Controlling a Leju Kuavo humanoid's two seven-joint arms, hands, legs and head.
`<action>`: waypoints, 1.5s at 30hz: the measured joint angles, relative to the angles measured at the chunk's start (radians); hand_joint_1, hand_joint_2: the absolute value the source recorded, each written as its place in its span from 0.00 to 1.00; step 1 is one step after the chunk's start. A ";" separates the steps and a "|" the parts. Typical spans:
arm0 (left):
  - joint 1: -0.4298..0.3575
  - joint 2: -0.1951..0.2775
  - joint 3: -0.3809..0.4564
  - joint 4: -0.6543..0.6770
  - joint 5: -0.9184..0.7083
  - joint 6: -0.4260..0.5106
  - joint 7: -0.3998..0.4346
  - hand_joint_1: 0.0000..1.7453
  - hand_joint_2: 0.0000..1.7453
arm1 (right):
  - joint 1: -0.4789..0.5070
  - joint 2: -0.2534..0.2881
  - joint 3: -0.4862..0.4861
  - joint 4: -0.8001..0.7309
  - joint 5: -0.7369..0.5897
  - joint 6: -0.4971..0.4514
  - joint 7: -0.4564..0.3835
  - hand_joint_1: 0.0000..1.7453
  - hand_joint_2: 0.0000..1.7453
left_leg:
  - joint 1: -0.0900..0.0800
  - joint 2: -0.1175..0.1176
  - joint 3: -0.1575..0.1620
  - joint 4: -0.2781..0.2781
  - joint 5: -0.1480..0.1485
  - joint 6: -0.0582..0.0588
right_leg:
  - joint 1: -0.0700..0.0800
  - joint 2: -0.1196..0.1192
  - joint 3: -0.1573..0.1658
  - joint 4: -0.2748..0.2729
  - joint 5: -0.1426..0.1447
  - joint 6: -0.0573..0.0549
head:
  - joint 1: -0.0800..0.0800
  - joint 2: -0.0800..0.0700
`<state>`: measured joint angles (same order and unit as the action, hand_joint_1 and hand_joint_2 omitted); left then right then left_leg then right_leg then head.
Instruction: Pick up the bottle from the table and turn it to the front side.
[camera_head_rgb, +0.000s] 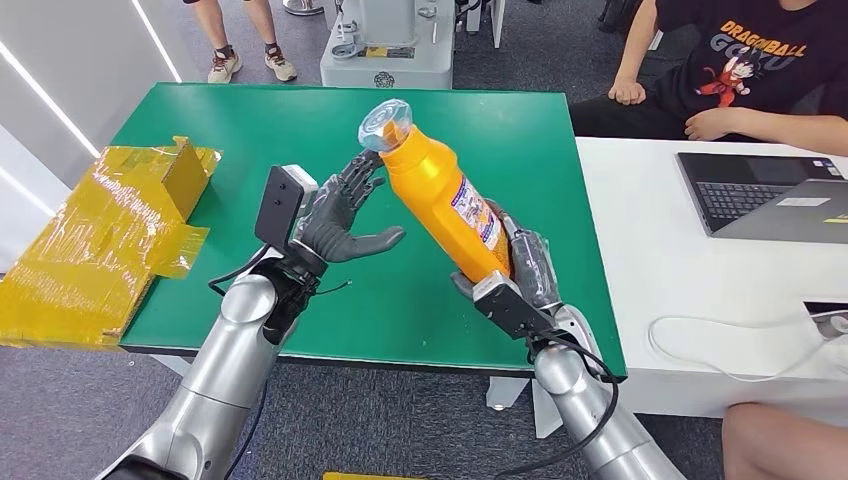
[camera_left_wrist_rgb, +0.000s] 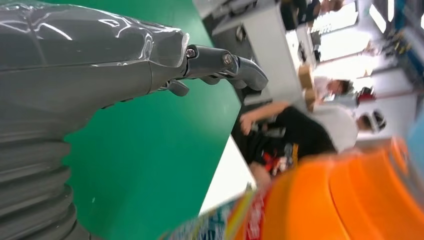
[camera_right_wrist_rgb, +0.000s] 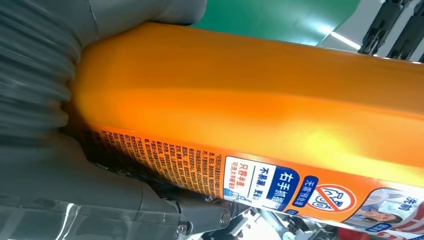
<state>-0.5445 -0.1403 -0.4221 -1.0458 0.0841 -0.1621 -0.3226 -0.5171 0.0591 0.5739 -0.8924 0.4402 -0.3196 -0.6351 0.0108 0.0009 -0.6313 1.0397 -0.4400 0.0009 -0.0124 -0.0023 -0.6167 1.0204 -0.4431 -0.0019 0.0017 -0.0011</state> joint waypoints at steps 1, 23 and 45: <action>-0.008 0.000 -0.006 0.005 0.009 -0.011 0.006 0.00 1.00 | -0.011 0.000 0.000 0.013 0.008 0.001 -0.002 1.00 1.00 | 0.000 0.000 0.000 0.000 0.000 0.000 | 0.000 0.000 0.000 0.000 0.000 0.000 | 0.000 0.000; -0.050 -0.065 -0.064 0.017 0.179 0.091 0.062 0.00 1.00 | -0.125 0.020 0.010 0.233 0.052 -0.052 -0.022 1.00 1.00 | 0.000 0.000 0.000 0.000 0.000 0.000 | 0.000 -0.001 0.000 0.000 0.000 0.000 | 0.000 0.000; -0.089 -0.139 -0.074 0.036 0.201 0.160 0.045 0.00 1.00 | -0.231 0.087 0.006 0.331 0.043 -0.055 -0.036 1.00 1.00 | 0.000 0.000 0.000 0.000 0.000 0.000 | 0.000 0.000 -0.001 0.001 0.000 0.000 | 0.000 0.000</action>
<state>-0.6339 -0.2792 -0.4959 -1.0102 0.2848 -0.0021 -0.2779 -0.7481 0.1462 0.5802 -0.5611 0.4831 -0.3743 -0.6714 0.0109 0.0008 -0.6315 1.0396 -0.4400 0.0009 -0.0123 -0.0023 -0.6172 1.0213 -0.4432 -0.0020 0.0016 -0.0011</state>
